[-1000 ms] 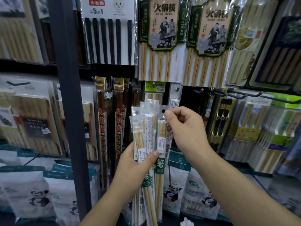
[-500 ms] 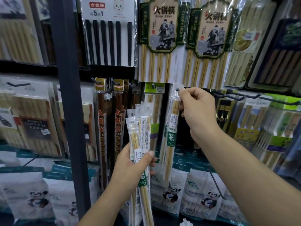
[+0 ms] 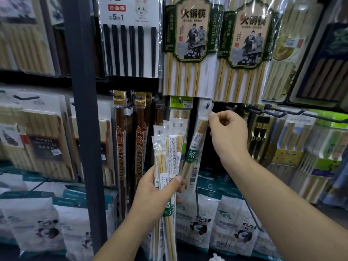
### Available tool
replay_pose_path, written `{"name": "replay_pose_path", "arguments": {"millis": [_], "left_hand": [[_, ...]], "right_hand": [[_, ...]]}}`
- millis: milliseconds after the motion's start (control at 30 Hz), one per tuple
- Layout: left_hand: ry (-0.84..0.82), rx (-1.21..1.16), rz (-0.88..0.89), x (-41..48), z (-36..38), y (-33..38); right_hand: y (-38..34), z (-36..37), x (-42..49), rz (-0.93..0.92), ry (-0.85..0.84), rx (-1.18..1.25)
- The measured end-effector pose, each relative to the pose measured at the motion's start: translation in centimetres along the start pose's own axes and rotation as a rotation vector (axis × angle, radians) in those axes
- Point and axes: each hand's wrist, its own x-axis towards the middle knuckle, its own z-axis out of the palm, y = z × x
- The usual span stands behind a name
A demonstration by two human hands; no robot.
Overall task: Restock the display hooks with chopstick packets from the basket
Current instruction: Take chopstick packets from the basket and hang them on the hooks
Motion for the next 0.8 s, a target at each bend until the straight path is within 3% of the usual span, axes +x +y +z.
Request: {"name": "replay_pose_path", "arguments": {"millis": [100, 267, 367, 533, 800], "left_hand": [[-0.002, 0.002, -0.003, 0.0, 0.1, 0.0], [-0.031, -0.017, 0.015, 0.0, 0.5, 0.2], [-0.046, -0.042, 0.02, -0.1, 0.7, 0.3], [-0.045, -0.088, 0.012, 0.0, 0.6, 0.2], [0.033, -0.021, 0.021, 0.1, 0.1, 0.3]], "right_hand": [[0.0, -0.2, -1.2, -0.01, -0.014, 0.017], [-0.2, 0.4, -4.0, -0.01, -0.287, 0.038], [-0.2, 0.6, -4.6, 0.023, -0.36, 0.061], [-0.1, 0.2, -4.7, 0.075, -0.324, 0.157], [-1.6, -0.5, -2.0, 0.043, -0.121, 0.184]]}}
